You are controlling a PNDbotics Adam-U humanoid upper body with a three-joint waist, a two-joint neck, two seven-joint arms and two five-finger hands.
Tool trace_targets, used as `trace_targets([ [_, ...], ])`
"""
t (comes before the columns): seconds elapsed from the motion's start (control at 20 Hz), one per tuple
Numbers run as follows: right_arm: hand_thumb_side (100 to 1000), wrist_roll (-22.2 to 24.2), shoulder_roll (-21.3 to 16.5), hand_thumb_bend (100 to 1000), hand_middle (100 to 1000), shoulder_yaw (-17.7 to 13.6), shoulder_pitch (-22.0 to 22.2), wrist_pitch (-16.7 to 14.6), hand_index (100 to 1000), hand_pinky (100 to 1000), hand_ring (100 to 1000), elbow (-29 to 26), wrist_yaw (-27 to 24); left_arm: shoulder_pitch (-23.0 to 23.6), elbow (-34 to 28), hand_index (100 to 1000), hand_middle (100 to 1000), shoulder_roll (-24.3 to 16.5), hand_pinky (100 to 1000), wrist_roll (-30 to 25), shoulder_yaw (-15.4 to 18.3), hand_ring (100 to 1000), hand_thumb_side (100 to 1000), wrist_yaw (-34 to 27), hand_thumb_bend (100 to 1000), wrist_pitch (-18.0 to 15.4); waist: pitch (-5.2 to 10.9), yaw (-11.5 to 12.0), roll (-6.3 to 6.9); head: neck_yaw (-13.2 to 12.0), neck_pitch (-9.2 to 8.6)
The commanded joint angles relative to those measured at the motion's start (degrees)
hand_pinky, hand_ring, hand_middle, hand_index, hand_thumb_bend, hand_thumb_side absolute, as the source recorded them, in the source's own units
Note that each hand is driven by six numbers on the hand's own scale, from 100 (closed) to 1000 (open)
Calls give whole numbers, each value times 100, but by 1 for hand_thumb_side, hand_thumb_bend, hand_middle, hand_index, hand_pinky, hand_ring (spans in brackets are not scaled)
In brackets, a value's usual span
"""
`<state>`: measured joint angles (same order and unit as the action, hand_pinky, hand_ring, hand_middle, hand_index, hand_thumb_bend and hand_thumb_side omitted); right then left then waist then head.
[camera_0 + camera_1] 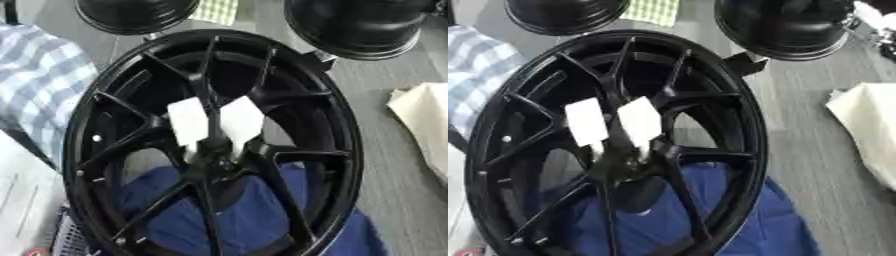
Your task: Pull the pin out of the wheel hub.
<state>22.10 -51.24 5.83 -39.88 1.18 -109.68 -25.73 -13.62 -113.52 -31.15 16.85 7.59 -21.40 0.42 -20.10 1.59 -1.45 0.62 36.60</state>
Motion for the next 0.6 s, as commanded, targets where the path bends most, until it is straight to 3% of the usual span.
trace_targets([
  [0.05, 365, 592, -396, 100, 672, 78, -373, -390, 801, 912, 811, -18, 371, -2, -107, 782, 741, -176, 798, -9, 59, 782, 476, 1, 557, 4, 171, -13, -11, 242, 204],
  [0.2, 341, 1282, -532, 106, 684, 384, -707, -925, 800, 900, 815, 135, 816, 25, -107, 782, 741, -193, 799, -12, 56, 783, 476, 8, 554, 28, 194, -29, -34, 367, 387],
  [0.25, 342, 1502, -559, 168, 698, 501, -804, -1124, 806, 896, 822, 174, 979, 35, -107, 783, 741, -201, 799, -16, 55, 783, 478, 10, 548, 43, 200, -31, -42, 408, 435],
  [0.4, 358, 2153, -596, 240, 714, 929, -1122, -1661, 813, 893, 829, 276, 1424, 55, -107, 781, 740, -221, 799, -23, 55, 783, 477, 1, 553, 65, 230, -50, -64, 446, 571],
  [0.6, 378, 2746, -472, 317, 738, 1455, -1560, -2076, 826, 896, 843, 407, 1771, 72, -107, 780, 740, -234, 799, -30, 49, 783, 476, -4, 553, 81, 252, -73, -83, 380, 519],
])
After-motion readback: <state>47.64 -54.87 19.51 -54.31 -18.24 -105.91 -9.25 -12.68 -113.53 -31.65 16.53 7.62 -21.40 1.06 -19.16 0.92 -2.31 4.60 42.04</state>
